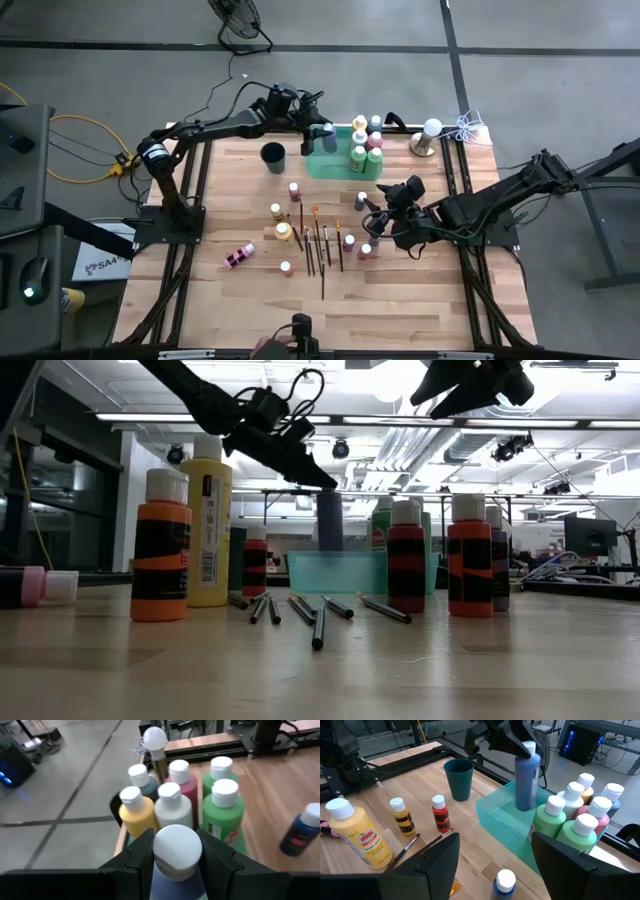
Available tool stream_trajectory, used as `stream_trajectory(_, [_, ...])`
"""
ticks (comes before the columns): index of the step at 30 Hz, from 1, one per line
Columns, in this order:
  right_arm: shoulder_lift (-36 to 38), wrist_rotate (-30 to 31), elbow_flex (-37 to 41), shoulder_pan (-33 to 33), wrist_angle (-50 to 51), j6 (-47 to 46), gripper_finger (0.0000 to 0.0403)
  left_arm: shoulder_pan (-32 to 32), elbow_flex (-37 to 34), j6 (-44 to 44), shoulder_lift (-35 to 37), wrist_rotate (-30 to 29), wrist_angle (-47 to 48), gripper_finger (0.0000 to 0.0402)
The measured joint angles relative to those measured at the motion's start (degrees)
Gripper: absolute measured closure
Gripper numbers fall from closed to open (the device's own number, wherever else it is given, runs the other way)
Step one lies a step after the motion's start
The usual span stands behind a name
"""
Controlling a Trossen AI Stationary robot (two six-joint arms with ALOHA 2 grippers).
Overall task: Pick & Place Paint Supplies
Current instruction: Put the large blue paint bottle into the green bin
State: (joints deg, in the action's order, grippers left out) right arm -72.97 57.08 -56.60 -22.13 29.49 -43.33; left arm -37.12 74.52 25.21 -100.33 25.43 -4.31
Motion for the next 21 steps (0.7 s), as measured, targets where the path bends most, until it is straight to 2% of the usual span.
stream_trajectory(13, [0.0, 0.0, 0.0, 0.2, -0.5, 0.0, 0.0161, 0.0, 0.0, -1.5, -5.9, -1.0, -9.3, 0.0284])
stream_trajectory(21, [0.0, 0.0, 0.0, 0.2, -0.1, 0.0, 0.0161, 0.0, 5.1, -2.4, -10.1, -1.1, -7.2, 0.0284])
